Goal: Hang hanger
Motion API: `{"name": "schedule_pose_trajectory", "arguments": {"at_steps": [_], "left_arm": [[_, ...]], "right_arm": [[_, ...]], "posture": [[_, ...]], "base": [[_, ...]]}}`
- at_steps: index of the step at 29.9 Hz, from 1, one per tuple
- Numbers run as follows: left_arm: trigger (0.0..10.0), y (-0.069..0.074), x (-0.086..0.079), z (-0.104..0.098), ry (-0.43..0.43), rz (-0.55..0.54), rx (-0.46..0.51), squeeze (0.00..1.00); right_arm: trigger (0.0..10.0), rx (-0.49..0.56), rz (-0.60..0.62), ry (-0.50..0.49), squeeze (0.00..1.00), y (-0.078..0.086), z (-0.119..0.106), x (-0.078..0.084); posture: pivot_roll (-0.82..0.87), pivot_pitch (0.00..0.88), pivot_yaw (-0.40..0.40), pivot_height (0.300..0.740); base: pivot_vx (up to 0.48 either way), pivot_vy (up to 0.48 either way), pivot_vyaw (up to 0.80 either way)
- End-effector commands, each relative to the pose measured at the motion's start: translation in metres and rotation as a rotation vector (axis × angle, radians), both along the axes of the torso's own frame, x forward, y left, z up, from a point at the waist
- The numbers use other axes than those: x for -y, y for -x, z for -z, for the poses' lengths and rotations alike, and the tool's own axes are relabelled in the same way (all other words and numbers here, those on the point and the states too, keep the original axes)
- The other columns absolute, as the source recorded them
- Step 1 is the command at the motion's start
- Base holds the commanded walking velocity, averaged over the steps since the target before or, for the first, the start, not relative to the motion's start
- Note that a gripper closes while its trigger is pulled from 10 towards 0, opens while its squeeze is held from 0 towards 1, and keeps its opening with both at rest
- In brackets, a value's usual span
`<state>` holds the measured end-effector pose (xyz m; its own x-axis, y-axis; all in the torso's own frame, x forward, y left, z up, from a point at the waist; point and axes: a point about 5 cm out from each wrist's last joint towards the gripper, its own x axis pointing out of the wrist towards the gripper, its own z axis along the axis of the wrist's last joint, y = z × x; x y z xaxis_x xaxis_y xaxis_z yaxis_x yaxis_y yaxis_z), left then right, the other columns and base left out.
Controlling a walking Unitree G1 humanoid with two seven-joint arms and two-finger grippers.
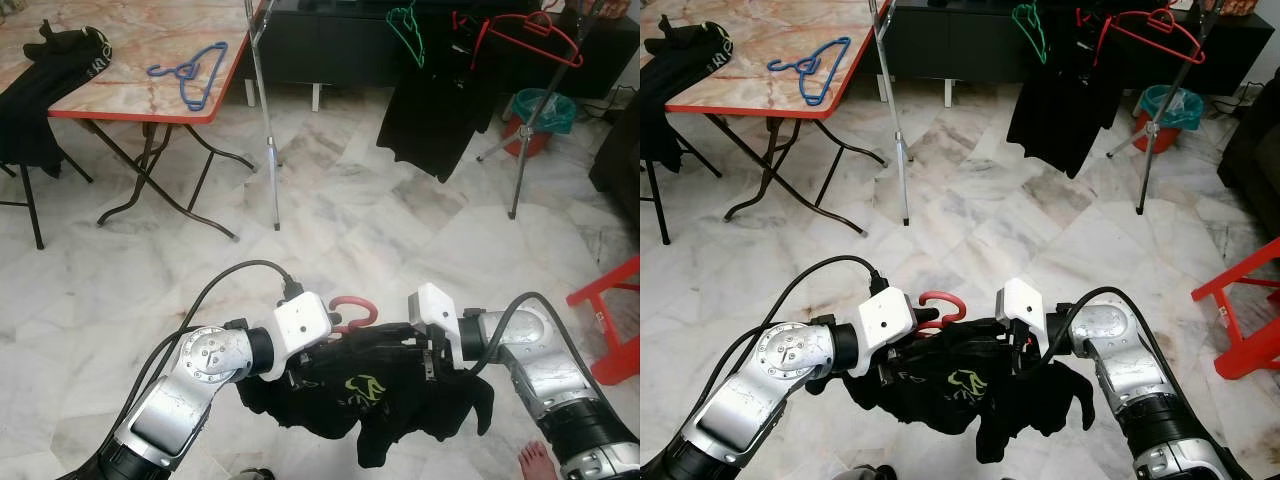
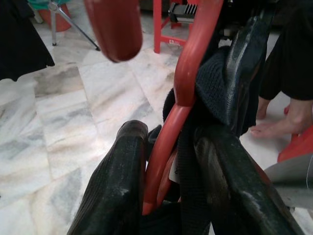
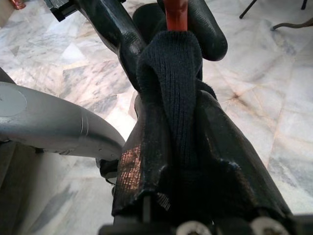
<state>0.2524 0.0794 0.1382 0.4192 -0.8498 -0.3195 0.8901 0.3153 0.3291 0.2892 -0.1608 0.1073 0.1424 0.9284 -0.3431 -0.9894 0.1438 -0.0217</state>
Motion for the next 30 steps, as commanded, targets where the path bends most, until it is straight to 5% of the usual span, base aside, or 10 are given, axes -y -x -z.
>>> {"name": "schedule_pose_trajectory", "arguments": {"at_steps": [1,11,12,13,14,15,30], "left_arm": [[9.9,0.004,0.004,0.014,-0.074,0.031,-0.031,0.0],[9.1,0.005,-0.002,0.02,-0.12,0.032,-0.062,0.0],[6.9,0.006,-0.001,0.02,-0.115,0.036,-0.068,0.0],[3.5,0.007,0.001,0.019,-0.101,0.042,-0.075,0.0],[3.5,0.008,0.002,0.019,-0.094,0.046,-0.077,0.0],[0.0,0.008,0.003,0.018,-0.084,0.051,-0.082,0.0],[0.0,0.014,0.008,0.015,-0.035,0.089,-0.112,0.0]], "right_arm": [[10.0,0.088,-0.03,-0.046,0.0,-0.007,-0.018,-0.009],[10.0,0.094,-0.029,-0.032,0.0,-0.008,-0.017,-0.01],[10.0,0.095,-0.029,-0.032,0.0,-0.008,-0.017,-0.01],[10.0,0.097,-0.031,-0.032,0.0,-0.008,-0.018,-0.01],[10.0,0.098,-0.032,-0.033,0.0,-0.008,-0.018,-0.011],[10.0,0.099,-0.033,-0.033,0.0,-0.008,-0.018,-0.011],[10.0,0.136,-0.023,-0.051,0.0,-0.012,-0.024,-0.015]], "posture": [[0.06,0.104,-0.037,0.74],[0.06,0.102,-0.037,0.74],[0.06,0.102,-0.037,0.74],[0.06,0.103,-0.037,0.74],[0.06,0.102,-0.037,0.74],[0.06,0.102,-0.037,0.74],[0.06,0.103,-0.036,0.74]], "base": [[0.0,0.0,0.0],[0.0,0.0,0.0],[0.0,0.0,0.0],[0.0,0.0,0.0],[0.0,0.0,0.0],[0.0,0.0,0.0],[0.0,0.0,0.0]]}}
